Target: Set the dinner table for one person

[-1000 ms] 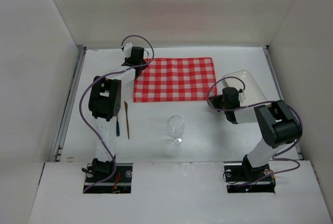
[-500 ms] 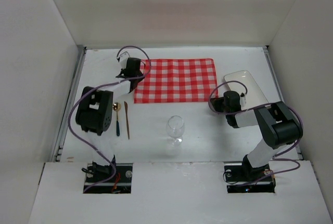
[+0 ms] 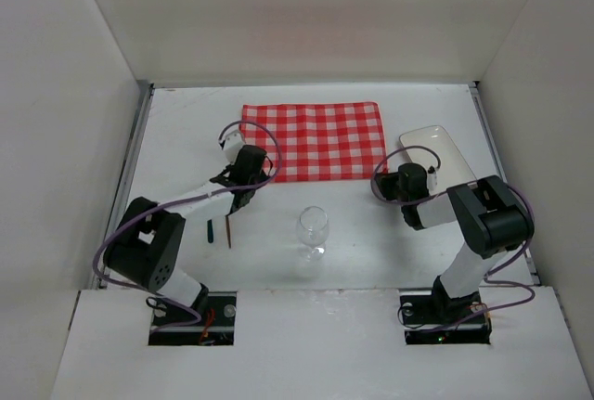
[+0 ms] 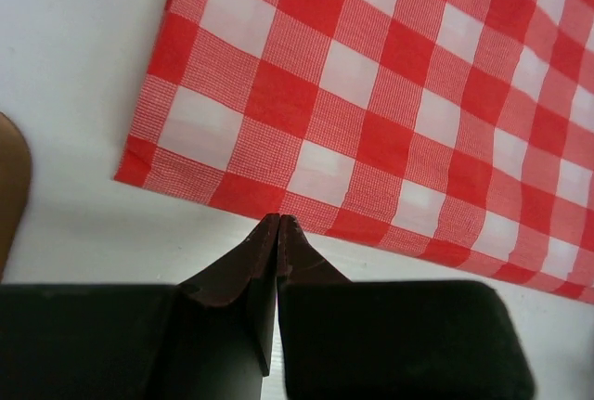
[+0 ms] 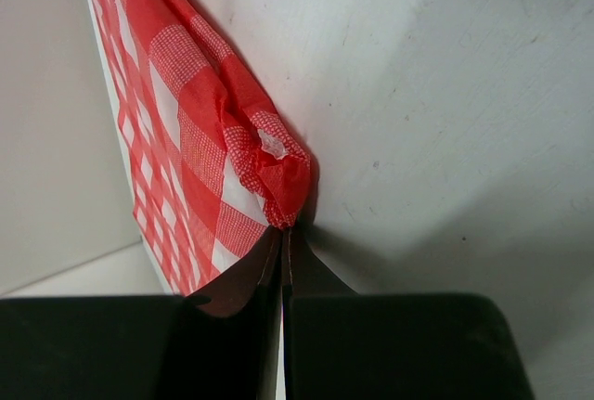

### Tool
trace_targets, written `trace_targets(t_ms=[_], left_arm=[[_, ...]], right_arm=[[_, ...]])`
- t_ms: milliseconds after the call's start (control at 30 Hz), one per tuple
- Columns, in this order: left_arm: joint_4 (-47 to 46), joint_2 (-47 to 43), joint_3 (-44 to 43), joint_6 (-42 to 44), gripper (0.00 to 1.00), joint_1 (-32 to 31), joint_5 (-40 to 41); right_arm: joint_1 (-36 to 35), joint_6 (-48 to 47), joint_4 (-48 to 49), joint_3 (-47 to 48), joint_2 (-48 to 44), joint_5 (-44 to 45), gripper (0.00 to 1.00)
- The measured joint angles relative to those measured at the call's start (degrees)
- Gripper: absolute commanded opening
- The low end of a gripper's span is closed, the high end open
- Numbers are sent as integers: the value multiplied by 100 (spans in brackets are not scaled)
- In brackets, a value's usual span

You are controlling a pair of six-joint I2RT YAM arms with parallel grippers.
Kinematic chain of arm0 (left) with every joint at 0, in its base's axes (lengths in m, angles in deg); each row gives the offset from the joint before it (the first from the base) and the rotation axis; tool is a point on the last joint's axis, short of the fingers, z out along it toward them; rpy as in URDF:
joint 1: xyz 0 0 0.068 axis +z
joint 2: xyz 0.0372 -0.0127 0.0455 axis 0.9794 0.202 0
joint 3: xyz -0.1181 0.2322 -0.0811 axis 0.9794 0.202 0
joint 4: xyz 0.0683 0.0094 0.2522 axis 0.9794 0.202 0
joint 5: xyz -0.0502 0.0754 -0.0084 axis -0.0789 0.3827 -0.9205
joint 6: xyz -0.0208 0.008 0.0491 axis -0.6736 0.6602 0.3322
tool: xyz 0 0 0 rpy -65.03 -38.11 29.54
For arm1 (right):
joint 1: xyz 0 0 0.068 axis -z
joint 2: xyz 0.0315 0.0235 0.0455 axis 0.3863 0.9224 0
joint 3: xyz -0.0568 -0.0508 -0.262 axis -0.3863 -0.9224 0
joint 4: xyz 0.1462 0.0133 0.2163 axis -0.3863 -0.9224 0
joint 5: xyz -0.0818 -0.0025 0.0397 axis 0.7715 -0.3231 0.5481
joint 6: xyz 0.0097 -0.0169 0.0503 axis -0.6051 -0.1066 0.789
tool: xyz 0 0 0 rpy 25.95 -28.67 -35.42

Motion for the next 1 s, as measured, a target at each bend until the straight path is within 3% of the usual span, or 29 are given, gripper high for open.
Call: trace_targets(t_ms=[233, 1000], left_arm=[[-190, 916, -114, -133, 3, -245, 66], [-391, 1871, -1152, -9, 4, -92, 105]], right_arm=[[0, -2, 46, -28, 0, -7, 5], [190, 304, -48, 516, 446, -212, 8]])
